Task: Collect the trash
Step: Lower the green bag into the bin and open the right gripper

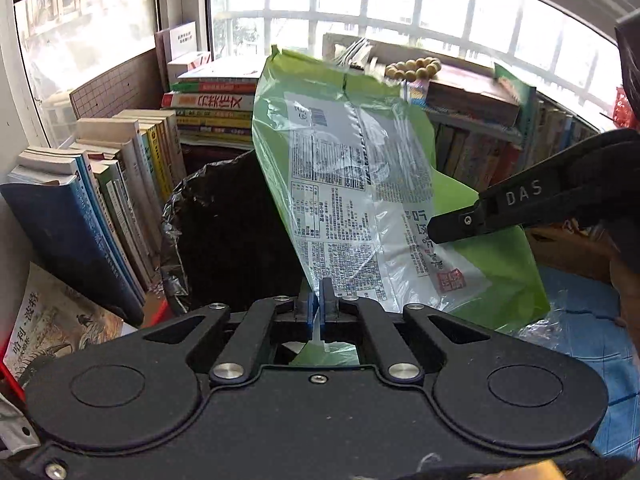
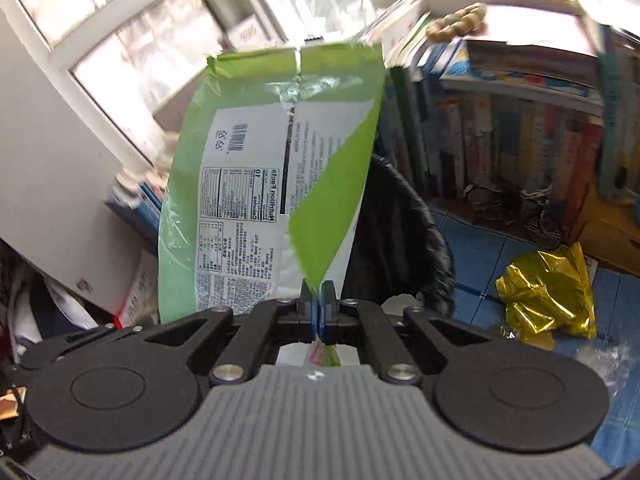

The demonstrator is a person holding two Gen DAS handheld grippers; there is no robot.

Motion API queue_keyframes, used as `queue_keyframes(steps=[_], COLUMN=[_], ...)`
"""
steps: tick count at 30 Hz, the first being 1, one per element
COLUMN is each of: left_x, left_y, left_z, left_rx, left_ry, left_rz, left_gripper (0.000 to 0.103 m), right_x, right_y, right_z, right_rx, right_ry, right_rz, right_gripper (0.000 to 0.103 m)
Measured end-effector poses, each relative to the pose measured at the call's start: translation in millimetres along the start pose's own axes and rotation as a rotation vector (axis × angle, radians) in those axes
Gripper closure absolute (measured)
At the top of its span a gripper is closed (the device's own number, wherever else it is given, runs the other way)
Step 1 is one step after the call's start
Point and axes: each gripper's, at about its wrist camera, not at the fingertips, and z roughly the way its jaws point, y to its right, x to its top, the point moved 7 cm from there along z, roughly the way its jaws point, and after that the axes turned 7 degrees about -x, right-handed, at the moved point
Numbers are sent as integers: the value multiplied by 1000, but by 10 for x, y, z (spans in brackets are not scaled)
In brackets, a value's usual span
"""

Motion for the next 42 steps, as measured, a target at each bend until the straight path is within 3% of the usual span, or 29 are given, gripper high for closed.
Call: queue_keyframes(steps=[6, 8, 10, 18, 19, 21, 23, 30, 42], left_x=[-192, -231, -265, -361, -368, -373, -371, -355, -343], left_y=[-116, -149, -167, -176, -178, -182, -182, -132, 125], left_z=[127, 99, 74, -26, -34, -51, -64, -125, -243], left_rx=[-3, -11, -12, -10, -13, -18, -22, -37, -52], left_ry=[-87, -88, -82, -69, -68, -64, -63, -54, -37], left_rz=[-16, -37, -36, 0, 1, -4, -9, -9, 25], left_gripper=[90, 73, 64, 58, 58, 58, 57, 57, 56], right_x=[-17, -73, -123, -263, -287, -358, -423, -339, -128], right_y=[-129, -143, -152, -217, -211, -199, -185, -218, -21], right_z=[628, 796, 945, 1522, 1583, 1697, 1789, 1375, 68], right_rx=[-131, -187, -224, -293, -301, -315, -323, -252, -79], right_ry=[-214, -276, -330, -505, -518, -550, -577, -469, -149], right_rz=[-96, -139, -170, -200, -201, -201, -194, -163, -57], right_gripper=[98, 98, 98, 94, 93, 72, 63, 41, 28])
